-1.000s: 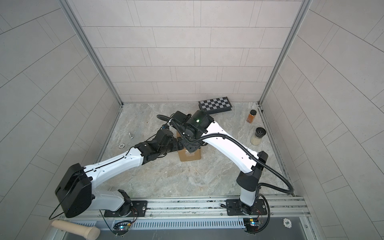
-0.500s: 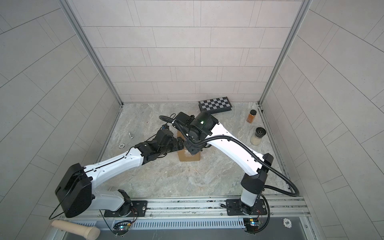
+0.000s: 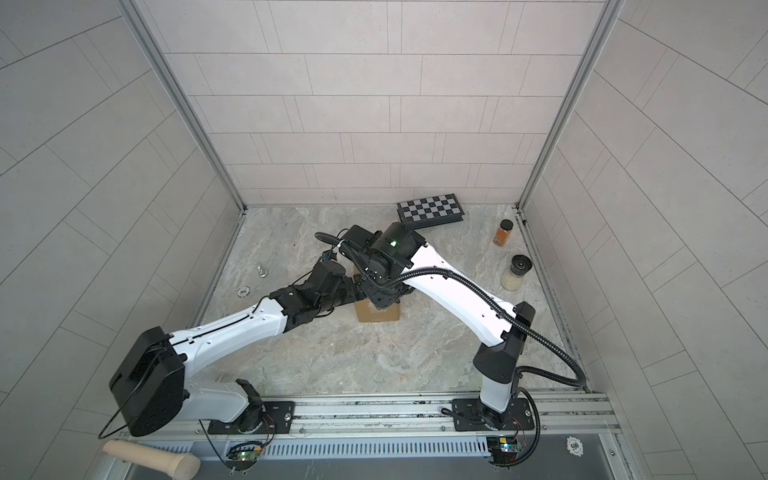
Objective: Unpack the express box
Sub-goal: 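Drag the knife along the tape seam toward the robot with the right gripper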
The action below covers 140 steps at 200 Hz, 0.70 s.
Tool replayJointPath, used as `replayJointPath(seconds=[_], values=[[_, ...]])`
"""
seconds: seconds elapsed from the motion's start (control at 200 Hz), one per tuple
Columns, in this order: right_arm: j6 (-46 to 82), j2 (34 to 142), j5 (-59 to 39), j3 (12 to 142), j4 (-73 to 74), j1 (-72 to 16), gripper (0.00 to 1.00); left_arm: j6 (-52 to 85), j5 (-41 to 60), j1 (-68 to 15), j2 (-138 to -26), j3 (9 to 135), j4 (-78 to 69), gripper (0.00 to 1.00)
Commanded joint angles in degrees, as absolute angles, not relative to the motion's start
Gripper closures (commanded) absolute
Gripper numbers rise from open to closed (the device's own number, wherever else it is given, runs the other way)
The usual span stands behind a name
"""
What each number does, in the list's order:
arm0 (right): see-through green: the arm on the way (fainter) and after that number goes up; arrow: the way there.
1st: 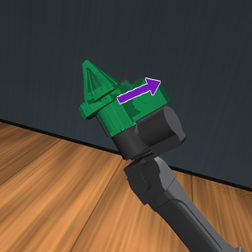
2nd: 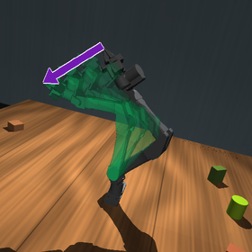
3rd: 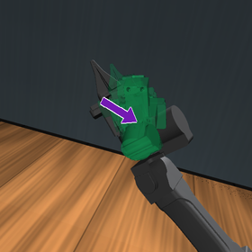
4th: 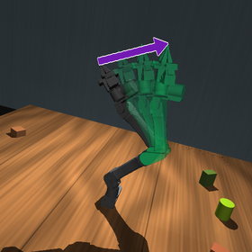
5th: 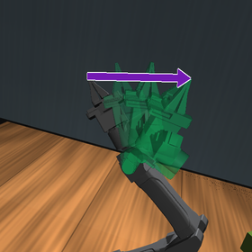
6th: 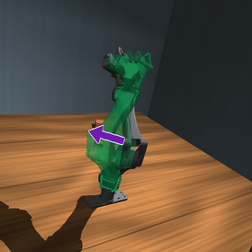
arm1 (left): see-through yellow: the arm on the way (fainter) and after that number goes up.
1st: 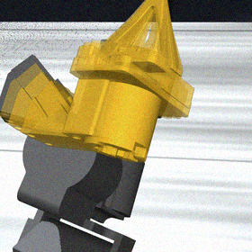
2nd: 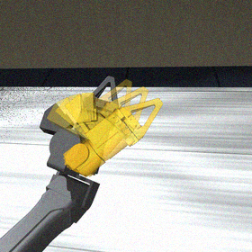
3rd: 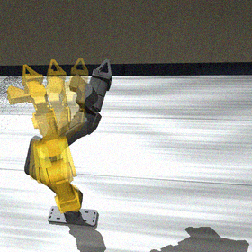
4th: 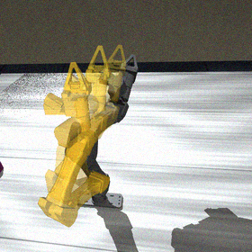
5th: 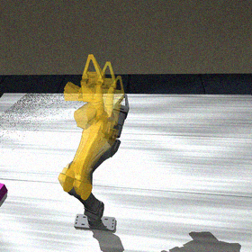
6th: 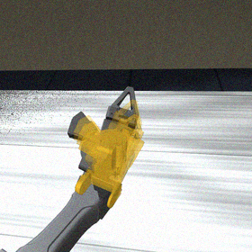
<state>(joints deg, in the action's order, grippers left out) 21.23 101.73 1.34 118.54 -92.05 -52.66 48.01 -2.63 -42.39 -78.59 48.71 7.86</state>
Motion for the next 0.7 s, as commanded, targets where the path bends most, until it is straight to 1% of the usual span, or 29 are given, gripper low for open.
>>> replayJointPath(seconds=[0.0,0.16,0.42,0.696], values=[[20.3,103.8,-3.1,116.8,-98.2,-52.0,1.00,47.5,-1.9,-43.1,-78.6,46.3,12.7,0.07],[19.9,103.0,-2.0,121.5,-101.9,-51.5,1.00,47.4,-3.4,-43.0,-78.8,46.8,14.4,0.07],[20.2,98.2,-2.5,120.1,-101.7,-51.6,1.00,49.3,-5.2,-42.8,-79.9,47.1,17.0,0.08],[22.6,96.0,-2.3,120.1,-101.7,-52.1,1.00,49.5,-5.5,-42.8,-80.2,47.5,17.5,0.08]])
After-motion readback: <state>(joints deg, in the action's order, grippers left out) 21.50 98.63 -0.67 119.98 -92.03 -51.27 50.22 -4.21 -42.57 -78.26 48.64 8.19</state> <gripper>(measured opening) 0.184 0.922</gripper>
